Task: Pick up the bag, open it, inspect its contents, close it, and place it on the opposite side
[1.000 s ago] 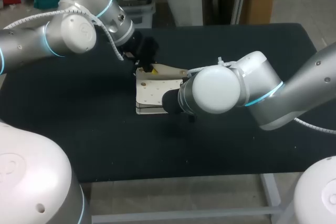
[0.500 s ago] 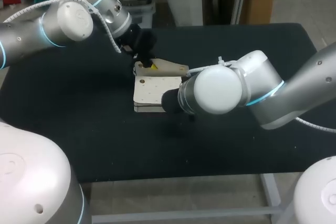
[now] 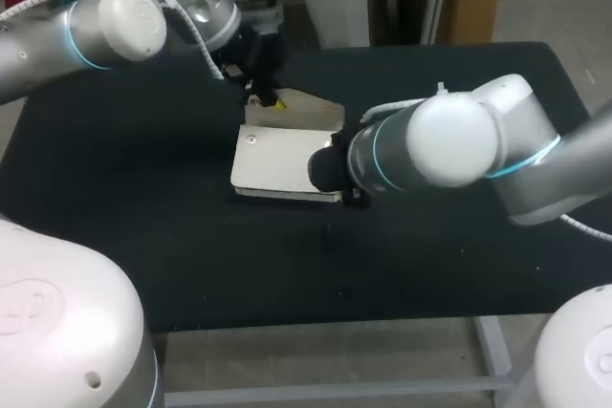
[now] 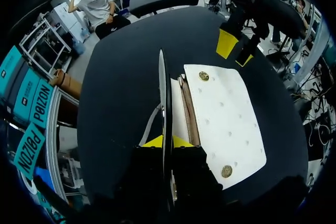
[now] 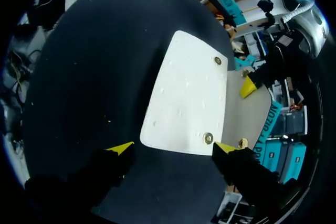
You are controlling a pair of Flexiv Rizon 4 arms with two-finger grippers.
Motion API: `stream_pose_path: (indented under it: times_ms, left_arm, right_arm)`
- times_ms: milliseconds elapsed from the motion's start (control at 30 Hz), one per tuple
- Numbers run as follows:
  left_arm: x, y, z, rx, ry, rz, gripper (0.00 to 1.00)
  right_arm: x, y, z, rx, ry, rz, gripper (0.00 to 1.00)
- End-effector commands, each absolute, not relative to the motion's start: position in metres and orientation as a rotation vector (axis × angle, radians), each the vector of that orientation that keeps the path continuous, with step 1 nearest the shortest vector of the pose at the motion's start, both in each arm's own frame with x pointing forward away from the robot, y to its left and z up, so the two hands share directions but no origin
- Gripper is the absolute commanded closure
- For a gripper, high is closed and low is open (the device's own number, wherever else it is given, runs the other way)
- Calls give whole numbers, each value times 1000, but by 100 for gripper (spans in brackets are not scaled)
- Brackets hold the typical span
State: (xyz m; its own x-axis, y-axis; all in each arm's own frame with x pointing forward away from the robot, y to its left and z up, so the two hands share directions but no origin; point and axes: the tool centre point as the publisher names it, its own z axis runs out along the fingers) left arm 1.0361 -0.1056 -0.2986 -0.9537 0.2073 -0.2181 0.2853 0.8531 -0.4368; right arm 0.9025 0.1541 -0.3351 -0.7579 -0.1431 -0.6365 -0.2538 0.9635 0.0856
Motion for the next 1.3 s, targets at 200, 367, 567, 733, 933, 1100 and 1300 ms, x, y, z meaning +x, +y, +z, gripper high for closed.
stream_pose_path:
  times_ms: [200,367,567,733,933,1100,1300]
  left_arm:
    - [1034,-92,-277,285,2874,-837,100]
    - [1031,-88,-266,291,2887,-929,100]
    - [1030,-84,-262,311,2894,-969,100]
    - [1030,-84,-262,311,2894,-969,100]
    - [1030,-84,-262,311,2894,-969,100]
    - [1030,-84,-262,311,2894,-969,100]
    - [1024,-100,-253,71,2829,-798,100]
  right_arm:
    - [907,138,-307,-254,2484,226,54]
    - [910,135,-301,-236,2492,244,100]
    - [900,129,-289,-210,2488,256,100]
    - [900,129,-289,-210,2488,256,100]
    - [900,129,-289,-210,2488,256,100]
    - [900,129,-289,-210,2488,256,100]
    - [908,136,-287,-245,2499,248,100]
